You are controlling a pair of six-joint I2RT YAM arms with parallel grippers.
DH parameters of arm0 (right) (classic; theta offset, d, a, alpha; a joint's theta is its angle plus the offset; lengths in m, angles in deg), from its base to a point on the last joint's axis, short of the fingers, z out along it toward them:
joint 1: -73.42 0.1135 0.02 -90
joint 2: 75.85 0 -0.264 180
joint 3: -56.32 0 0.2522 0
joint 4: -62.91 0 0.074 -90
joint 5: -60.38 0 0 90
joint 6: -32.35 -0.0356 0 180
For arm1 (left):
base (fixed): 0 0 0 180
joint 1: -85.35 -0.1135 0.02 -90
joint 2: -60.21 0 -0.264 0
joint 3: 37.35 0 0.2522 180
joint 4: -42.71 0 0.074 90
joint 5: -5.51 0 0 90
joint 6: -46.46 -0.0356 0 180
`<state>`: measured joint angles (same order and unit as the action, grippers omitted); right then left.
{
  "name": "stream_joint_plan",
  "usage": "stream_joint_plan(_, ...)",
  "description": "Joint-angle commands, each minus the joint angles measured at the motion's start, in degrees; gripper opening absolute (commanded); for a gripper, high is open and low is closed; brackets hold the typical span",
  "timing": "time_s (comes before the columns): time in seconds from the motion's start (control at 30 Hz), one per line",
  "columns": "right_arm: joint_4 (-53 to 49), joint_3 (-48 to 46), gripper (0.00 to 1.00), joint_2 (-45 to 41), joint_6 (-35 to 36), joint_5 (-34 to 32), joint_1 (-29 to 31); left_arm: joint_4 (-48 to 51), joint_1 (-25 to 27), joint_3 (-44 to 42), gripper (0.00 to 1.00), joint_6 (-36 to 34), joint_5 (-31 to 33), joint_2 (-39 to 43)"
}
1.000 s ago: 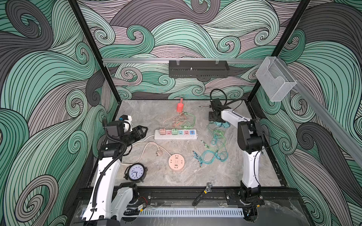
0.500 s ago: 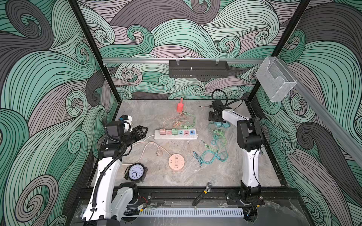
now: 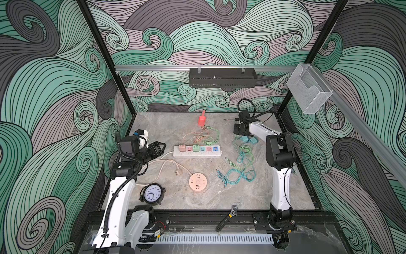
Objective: Insert the plug
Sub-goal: 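Close the right gripper on the light green charger's body, then lift the light green charger off the table with the right gripper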
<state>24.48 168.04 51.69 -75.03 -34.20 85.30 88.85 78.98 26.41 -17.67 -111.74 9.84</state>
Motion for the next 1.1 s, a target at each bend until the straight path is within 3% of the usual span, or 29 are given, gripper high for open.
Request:
stream_joint_plan(0.0, -0.90, 1.48, 0.37, 1.40, -0.10, 1.18, -0.62, 1.19, -0.40, 1.59, 0.61, -1.33, -0.62, 0.48)
stream_joint_plan(0.3, -0.21, -0.30, 0.26, -1.16, 1.23, 8.66, -0.89, 1.61, -0.40, 1.25, 0.61, -1.44, -0.44, 1.20)
stream_joint_plan(0.77, 9.00, -8.63, 0.24, -6.91, 1.90, 38.61, -1.43, 0.39, -0.40, -0.16, 0.61, -0.44, -1.04, 1.66)
stream_joint_plan(1.07, 9.54, -10.56, 0.26, -5.07, 4.05, 45.34, -1.43, 0.84, -0.40, 0.28, 0.61, -0.63, -1.41, 1.78)
